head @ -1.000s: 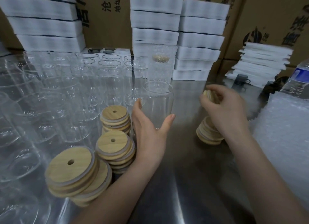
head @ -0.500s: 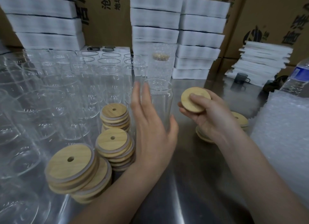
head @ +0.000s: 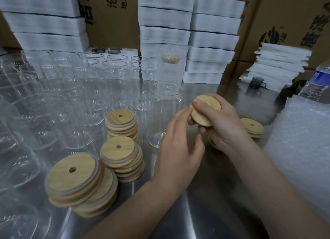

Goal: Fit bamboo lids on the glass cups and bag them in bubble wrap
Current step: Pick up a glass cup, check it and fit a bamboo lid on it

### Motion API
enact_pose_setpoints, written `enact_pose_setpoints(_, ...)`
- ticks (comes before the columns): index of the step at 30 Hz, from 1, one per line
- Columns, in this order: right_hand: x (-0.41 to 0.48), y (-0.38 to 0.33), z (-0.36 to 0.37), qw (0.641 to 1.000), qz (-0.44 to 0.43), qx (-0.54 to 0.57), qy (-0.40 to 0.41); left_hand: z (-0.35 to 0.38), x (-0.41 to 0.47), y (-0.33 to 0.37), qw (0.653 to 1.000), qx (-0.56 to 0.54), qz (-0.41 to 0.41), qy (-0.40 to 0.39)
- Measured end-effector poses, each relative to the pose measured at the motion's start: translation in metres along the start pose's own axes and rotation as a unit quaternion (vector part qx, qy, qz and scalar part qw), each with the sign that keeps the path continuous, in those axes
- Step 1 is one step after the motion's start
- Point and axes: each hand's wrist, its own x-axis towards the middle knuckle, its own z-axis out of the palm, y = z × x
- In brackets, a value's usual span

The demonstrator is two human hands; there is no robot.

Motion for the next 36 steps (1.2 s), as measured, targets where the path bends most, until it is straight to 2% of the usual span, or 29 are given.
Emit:
enact_pose_setpoints(5, 0.001, -0.001, 0.002, 0.999, 0.034, 0.042, -0.004, 0.0, 0.001, -0.006, 1.0, 0.022, -0.005, -0.001)
enact_pose_setpoints(10, 0.003, -0.006, -0.003, 0.978, 0.097, 0.166, -0.081, -0.004, 0.006, -0.013, 1.0, 0.027, -0.016, 0.003)
enact_pose_setpoints(14, 0.004, -0.007, -0.008, 0.959, 0.116, 0.186, -0.178, -0.006, 0.007, -0.019, 0.999, 0.027, -0.009, 0.018)
enact_pose_setpoints(18, 0.005, -0.004, -0.012, 0.962, 0.099, 0.147, -0.205, -0.005, 0.006, -0.02, 0.999, 0.037, -0.007, 0.015)
enact_pose_setpoints(24, 0.004, -0.003, -0.012, 0.973, 0.088, 0.103, -0.187, -0.003, 0.007, -0.015, 0.999, 0.03, 0.02, 0.001)
enact_pose_setpoints(27, 0.003, -0.007, -0.014, 0.973, 0.09, 0.068, -0.203, -0.004, 0.008, -0.016, 1.0, 0.009, 0.009, 0.024)
enact_pose_setpoints(32, 0.001, -0.008, -0.018, 0.969, 0.039, -0.058, -0.235, -0.007, 0.009, -0.013, 0.989, -0.097, -0.083, 0.077)
enact_pose_setpoints(36, -0.001, -0.002, -0.007, 0.973, -0.024, -0.138, -0.182, -0.009, 0.008, -0.013, 0.978, -0.15, -0.13, 0.067)
